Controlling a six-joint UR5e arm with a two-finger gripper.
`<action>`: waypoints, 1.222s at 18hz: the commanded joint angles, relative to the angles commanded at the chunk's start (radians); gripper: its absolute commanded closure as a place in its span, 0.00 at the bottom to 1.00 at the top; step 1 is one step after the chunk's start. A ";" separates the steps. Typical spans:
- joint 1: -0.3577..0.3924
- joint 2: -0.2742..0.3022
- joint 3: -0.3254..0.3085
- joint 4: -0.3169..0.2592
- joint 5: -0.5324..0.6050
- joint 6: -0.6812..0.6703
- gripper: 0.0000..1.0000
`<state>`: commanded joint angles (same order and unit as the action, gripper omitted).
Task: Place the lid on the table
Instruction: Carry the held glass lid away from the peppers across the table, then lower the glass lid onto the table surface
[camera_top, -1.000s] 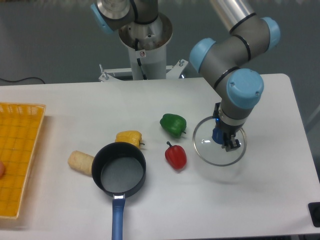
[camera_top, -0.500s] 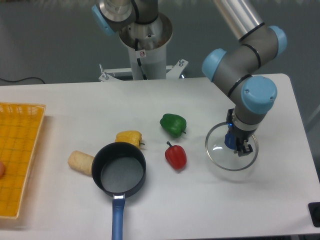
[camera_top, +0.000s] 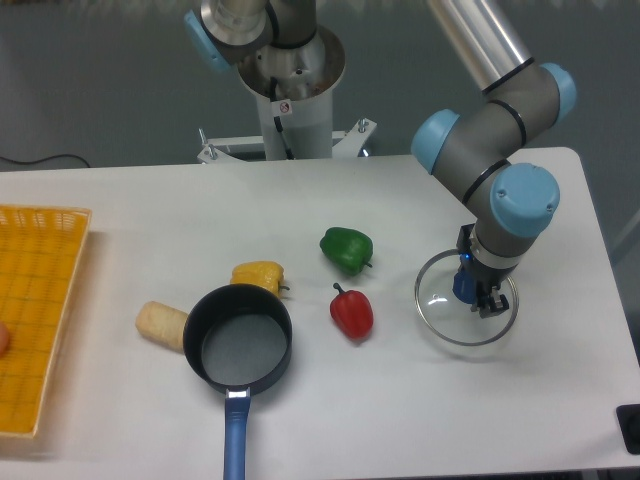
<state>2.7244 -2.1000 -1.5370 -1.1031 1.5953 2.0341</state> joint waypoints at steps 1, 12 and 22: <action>0.000 -0.002 -0.005 0.008 -0.002 -0.002 0.42; -0.006 -0.018 -0.008 0.040 -0.015 -0.006 0.42; -0.008 -0.025 -0.017 0.040 -0.020 -0.017 0.42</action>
<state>2.7167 -2.1245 -1.5539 -1.0630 1.5754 2.0172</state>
